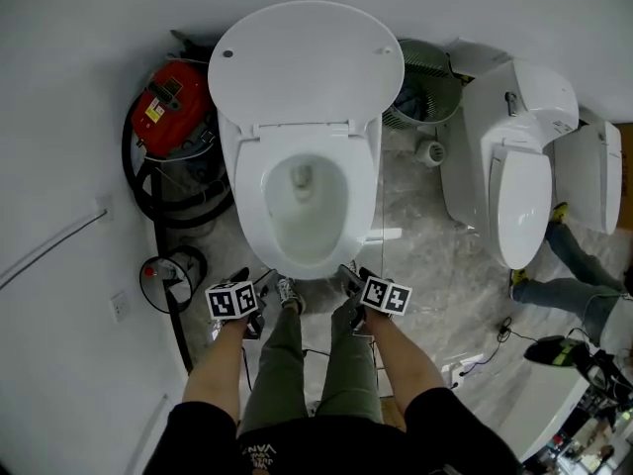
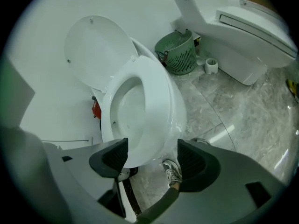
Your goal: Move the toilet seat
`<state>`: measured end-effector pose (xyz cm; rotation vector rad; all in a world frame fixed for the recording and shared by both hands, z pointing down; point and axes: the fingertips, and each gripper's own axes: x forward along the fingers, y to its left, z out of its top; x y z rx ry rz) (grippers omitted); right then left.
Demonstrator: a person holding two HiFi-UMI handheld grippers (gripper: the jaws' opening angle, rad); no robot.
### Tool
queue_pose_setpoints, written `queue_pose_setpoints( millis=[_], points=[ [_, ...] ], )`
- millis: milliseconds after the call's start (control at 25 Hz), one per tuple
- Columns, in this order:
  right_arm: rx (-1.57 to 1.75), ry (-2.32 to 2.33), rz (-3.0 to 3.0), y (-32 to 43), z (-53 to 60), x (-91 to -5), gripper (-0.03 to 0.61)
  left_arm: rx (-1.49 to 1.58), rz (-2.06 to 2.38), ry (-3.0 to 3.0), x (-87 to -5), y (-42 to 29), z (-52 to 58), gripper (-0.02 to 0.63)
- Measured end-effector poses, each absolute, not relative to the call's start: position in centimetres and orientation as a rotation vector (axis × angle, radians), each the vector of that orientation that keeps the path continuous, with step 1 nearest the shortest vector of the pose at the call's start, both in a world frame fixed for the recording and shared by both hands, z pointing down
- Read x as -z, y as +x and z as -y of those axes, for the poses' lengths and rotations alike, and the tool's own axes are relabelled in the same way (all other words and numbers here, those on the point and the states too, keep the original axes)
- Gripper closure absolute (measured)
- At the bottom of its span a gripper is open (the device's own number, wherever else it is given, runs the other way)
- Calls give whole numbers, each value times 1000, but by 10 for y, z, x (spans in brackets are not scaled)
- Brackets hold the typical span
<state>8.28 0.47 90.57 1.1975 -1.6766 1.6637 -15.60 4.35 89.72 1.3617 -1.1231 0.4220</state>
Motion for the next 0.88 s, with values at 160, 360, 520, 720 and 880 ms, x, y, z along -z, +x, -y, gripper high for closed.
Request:
queue_pose_setpoints(
  millis=[160,360,520,720,880],
  points=[
    [-1749,1262,1619,79,0,-922,258,-273,1157,1258,-913,-155,-35,235],
    [-1770,1345,1579,75,15,-937,259,-81,1193,1104,-928,-153,-26,231],
    [-1764,1383,1536,74,21,-944,251,-72,1183,1059,-938,-146,-28,219],
    [-1789,1395,1495,71,21,-954,247,21,1190,961,-947,-145,-28,206],
    [-1824,1428,1493,71,25,-954,241,12,1155,1004,-947,-136,-20,206]
  ],
)
